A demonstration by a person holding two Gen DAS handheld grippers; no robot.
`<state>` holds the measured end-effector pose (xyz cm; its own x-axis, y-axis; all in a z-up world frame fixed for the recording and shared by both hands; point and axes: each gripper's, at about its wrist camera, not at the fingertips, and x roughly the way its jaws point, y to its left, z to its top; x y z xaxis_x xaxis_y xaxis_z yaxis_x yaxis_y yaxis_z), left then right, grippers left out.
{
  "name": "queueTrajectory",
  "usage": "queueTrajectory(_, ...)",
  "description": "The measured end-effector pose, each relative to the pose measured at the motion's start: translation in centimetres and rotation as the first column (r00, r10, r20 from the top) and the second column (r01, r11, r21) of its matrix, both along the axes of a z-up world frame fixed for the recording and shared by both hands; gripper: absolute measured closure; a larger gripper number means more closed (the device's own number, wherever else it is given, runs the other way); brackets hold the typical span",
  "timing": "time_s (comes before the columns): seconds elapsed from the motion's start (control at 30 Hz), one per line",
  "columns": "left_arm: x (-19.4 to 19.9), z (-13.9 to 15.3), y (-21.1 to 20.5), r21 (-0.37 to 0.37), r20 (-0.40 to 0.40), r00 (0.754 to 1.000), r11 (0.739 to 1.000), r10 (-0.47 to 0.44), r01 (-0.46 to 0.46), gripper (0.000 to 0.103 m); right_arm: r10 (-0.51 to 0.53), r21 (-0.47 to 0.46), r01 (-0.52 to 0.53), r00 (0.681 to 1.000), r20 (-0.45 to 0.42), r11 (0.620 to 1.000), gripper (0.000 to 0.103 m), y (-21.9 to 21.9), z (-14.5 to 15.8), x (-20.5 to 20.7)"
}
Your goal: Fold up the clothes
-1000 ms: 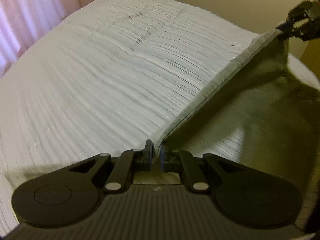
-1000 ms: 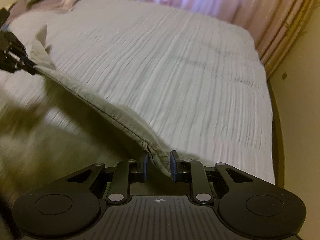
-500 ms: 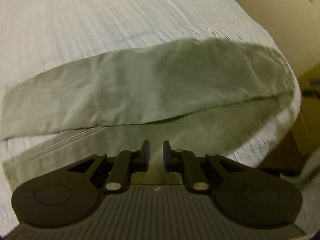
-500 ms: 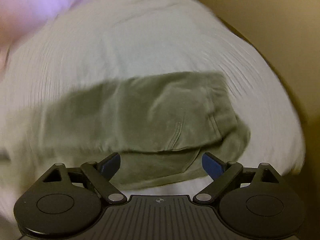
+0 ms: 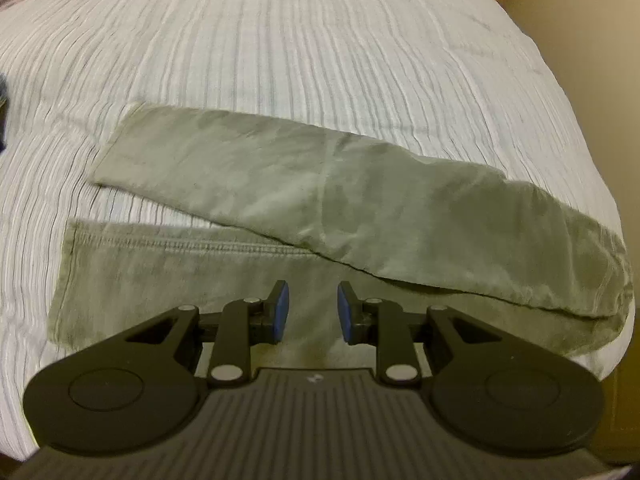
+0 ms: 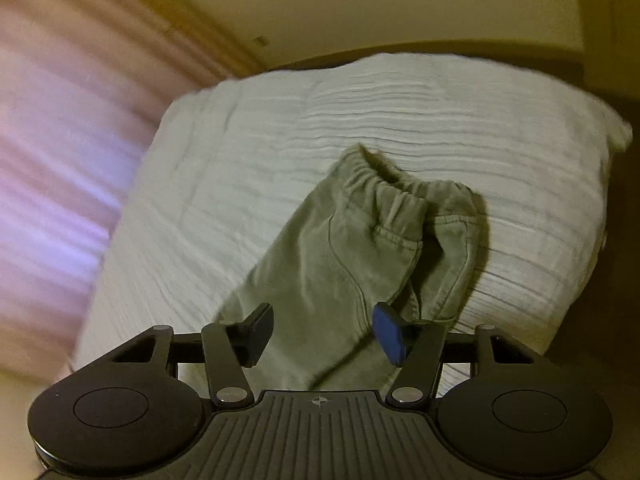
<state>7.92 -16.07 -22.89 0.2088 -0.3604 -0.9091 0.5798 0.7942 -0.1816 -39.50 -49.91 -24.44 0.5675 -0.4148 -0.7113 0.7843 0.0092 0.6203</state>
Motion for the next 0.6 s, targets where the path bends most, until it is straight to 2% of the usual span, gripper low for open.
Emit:
queueTrajectory(0.07,-0.1,-0.1,0.5,0.001,-0.005,1.0,1.0,0.03,-0.03,0.082,-0.046,0.008,0.046,0.998,0.038,0.999,0.044,-1.0,-0.9,-0.6)
queueTrajectory(0.2,-0.5,-0.7,1.0,0.013,-0.007,0.996,0.996,0.086,-0.085,0.08,-0.077,0.019,0.077,0.996,0.042,0.997,0.044,-3.3,-3.0,-1.4)
queueTrajectory(0.27,-0.5,-1.0,0.9,0.02,0.016,0.995,0.995,0.097,-0.097,0.078,-0.085,0.027,0.085,0.996,0.033,0.996,0.044,-4.1,-4.1,-2.0)
queueTrajectory(0.37,0.1,-1.7,1.0,0.011,0.037,0.985,0.985,0.17,-0.17,0.075,-0.099,0.052,0.096,0.994,0.042,0.994,0.044,-5.3,-6.5,-2.9)
queueTrajectory(0.5,1.4,-3.4,1.5,-0.057,-0.008,0.951,0.949,0.309,-0.309,0.073,-0.084,0.056,0.08,0.994,0.074,0.995,0.044,-5.9,-9.3,-3.5)
queueTrajectory(0.6,2.2,-5.5,2.2,-0.112,-0.084,0.903,0.897,0.421,-0.429,0.073,-0.073,0.044,0.069,0.992,0.098,0.997,0.044,-6.2,-10.8,-3.7)
